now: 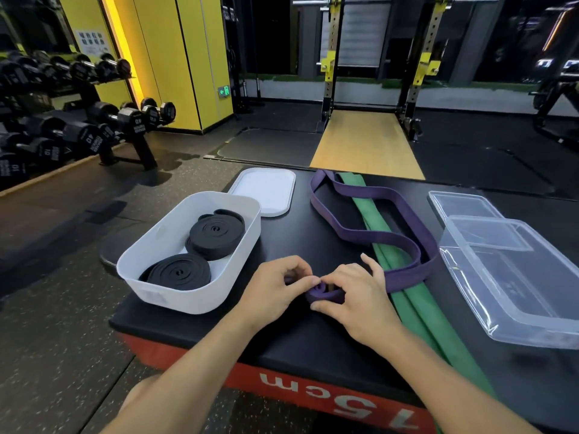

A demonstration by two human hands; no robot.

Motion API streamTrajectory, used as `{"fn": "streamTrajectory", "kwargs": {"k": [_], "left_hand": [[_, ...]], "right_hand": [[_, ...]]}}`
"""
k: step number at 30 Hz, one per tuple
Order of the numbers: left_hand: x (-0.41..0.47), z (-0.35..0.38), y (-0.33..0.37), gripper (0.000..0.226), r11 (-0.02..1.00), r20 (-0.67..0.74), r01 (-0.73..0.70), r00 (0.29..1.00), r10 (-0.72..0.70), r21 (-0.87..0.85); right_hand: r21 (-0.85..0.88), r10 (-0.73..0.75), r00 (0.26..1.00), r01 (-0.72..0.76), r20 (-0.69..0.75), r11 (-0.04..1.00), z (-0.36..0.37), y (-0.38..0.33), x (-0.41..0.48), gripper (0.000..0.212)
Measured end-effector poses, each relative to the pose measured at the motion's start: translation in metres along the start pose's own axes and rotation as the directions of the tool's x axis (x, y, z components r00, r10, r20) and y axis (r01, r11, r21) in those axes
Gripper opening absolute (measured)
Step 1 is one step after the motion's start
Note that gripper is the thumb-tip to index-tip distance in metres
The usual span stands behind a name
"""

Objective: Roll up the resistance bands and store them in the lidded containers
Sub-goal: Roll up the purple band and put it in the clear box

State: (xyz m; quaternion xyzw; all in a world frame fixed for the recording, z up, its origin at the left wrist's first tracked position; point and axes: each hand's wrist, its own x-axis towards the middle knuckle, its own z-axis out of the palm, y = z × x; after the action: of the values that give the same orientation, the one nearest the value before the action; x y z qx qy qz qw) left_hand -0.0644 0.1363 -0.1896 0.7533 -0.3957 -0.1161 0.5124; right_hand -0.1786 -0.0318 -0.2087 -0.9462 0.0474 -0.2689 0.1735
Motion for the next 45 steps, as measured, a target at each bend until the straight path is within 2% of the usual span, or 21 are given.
{"fn": "streamTrajectory", "kwargs": {"k": [3,7,11,16,20,23,24,27,28,31,35,38,41,45], "left_hand": [[-0.001,0.0,0.002,0.008,0.993,-0.046,-0.042,0.998,0.048,0.114],[-0.001,0.001,0.009,0.013,0.995,-0.03,-0.026,0.999,0.029,0.096],[0.0,-0.002,0.008,0.01,0.998,-0.016,0.066,0.998,-0.066,0.022],[0.005,-0.002,0.007,0.016,0.996,0.019,0.09,0.996,-0.09,-0.007],[0.007,-0.002,0.005,0.018,0.997,0.029,0.08,0.996,-0.079,-0.025],[0.008,-0.001,0.002,0.013,0.996,0.039,0.078,0.996,-0.077,-0.038],[0.007,-0.002,0.001,0.011,0.996,0.039,0.077,0.996,-0.075,-0.042],[0.006,-0.004,-0.001,0.007,0.998,0.052,0.065,0.997,-0.065,-0.002],[0.006,-0.005,-0.001,0.008,0.998,0.062,0.06,0.996,-0.061,0.01],[0.007,-0.006,-0.005,0.021,0.998,0.077,0.057,0.995,-0.057,-0.004],[0.006,-0.005,-0.007,0.021,0.998,0.102,0.055,0.994,-0.05,-0.042],[0.007,-0.006,-0.007,0.013,0.991,0.053,0.064,0.997,-0.058,-0.117],[0.008,-0.007,-0.006,0.009,0.979,0.069,0.093,0.994,-0.082,-0.182],[0.007,-0.005,-0.003,0.017,0.992,0.114,0.071,0.992,-0.059,-0.104]], "right_hand": [[-0.034,0.015,1.0,-0.015,-0.002,0.999,0.001,-0.004,0.001,0.039],[-0.068,0.034,0.999,-0.031,0.038,0.997,0.0,-0.006,0.006,0.044],[-0.031,-0.013,0.996,0.016,0.083,0.999,-0.004,-0.002,0.01,0.046],[0.114,-0.073,0.971,0.048,0.227,0.992,-0.014,0.009,0.017,0.042],[0.13,-0.15,0.924,0.111,0.351,0.985,-0.028,0.022,0.02,0.031],[0.134,-0.132,0.94,0.093,0.315,0.987,-0.027,0.023,0.021,0.029],[0.148,-0.111,0.951,0.07,0.289,0.986,-0.025,0.022,0.019,0.035],[0.197,-0.044,0.965,-0.008,0.26,0.98,-0.02,0.019,0.015,0.07],[0.184,-0.047,0.966,-0.001,0.255,0.983,-0.02,0.019,0.013,0.074],[0.131,-0.07,0.974,0.043,0.214,0.991,-0.019,0.018,0.011,0.064],[0.08,-0.115,0.982,0.104,0.148,0.991,-0.014,0.015,0.007,0.057],[0.064,-0.102,0.981,0.092,0.166,0.994,-0.014,0.012,0.007,0.058],[0.043,-0.101,0.979,0.095,0.178,0.995,-0.015,0.01,0.007,0.053],[0.03,-0.004,0.997,0.002,0.078,1.0,-0.008,0.005,0.006,0.041]]}}
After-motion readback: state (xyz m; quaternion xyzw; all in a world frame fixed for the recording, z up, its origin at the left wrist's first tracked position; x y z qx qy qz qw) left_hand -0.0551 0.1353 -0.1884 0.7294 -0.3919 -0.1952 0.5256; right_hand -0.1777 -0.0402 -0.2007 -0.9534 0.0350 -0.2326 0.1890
